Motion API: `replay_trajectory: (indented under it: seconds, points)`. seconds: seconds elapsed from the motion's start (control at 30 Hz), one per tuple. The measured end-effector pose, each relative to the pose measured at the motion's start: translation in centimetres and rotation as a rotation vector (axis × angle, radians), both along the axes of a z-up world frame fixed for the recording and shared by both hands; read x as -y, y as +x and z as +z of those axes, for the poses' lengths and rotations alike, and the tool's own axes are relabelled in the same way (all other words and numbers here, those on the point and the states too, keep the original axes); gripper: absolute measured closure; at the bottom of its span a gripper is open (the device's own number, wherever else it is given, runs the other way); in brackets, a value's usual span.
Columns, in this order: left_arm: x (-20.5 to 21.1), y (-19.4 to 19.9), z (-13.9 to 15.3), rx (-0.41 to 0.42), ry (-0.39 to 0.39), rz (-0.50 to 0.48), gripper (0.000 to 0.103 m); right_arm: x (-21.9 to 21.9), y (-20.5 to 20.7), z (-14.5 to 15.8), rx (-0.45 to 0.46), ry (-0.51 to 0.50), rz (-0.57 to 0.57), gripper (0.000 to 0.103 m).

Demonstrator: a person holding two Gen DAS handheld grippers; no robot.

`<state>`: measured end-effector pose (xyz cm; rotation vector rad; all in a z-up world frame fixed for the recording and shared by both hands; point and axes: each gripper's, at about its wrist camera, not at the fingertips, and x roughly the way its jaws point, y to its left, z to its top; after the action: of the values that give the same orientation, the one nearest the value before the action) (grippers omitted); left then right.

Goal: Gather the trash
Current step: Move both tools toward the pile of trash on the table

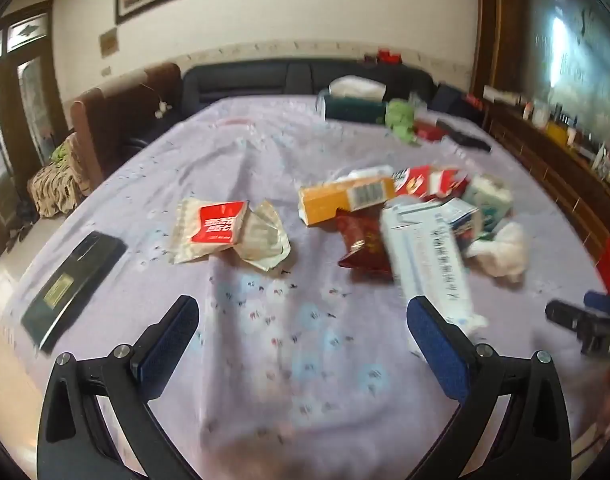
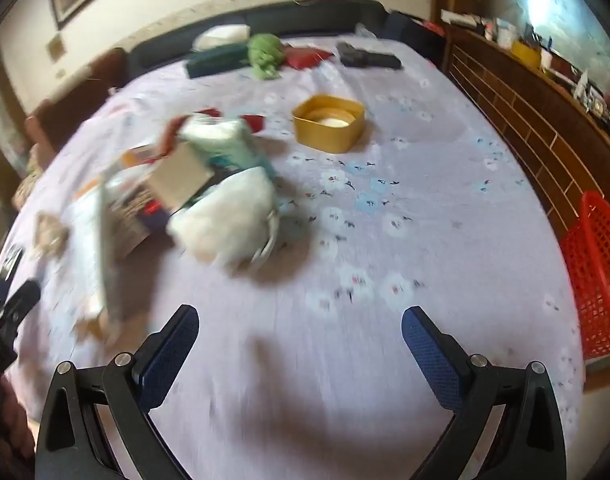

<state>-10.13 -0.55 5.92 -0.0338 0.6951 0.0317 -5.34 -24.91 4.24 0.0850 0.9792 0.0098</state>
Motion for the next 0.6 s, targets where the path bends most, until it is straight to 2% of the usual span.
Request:
replay_trajectory:
  seconds: [0.1, 0.2, 0.4, 0.47, 0.6]
  points:
    - [0.7, -3.3, 0.8, 0.079, -0.015, 0.039, 0.0, -0.1, -3.7, 1.5, 0.082, -0.006, 0.032, 0.0]
    - [2.2, -6.7, 0.9, 0.155, 0.02, 0.05, 0.0, 0.0, -6.9, 2.7, 0.182, -0.03, 0.02, 0.0]
    - [3.2, -8.9, 0.7, 0.181, 0.048, 0.056, 0.0, 0.2, -11.9, 3.0, 0.326, -0.157, -0.045, 0.0]
    - [3.5, -8.7, 0.5, 0.167, 0.067, 0.05, 0.0, -0.1, -12.4, 2.7, 0.336, -0.176, -0.056, 0.0]
    - [3.5, -8.4, 0.1, 0.15, 0.057, 0.047, 0.0, 0.1, -12.4, 2.3, 0.341, -0.194, -0.054, 0.0]
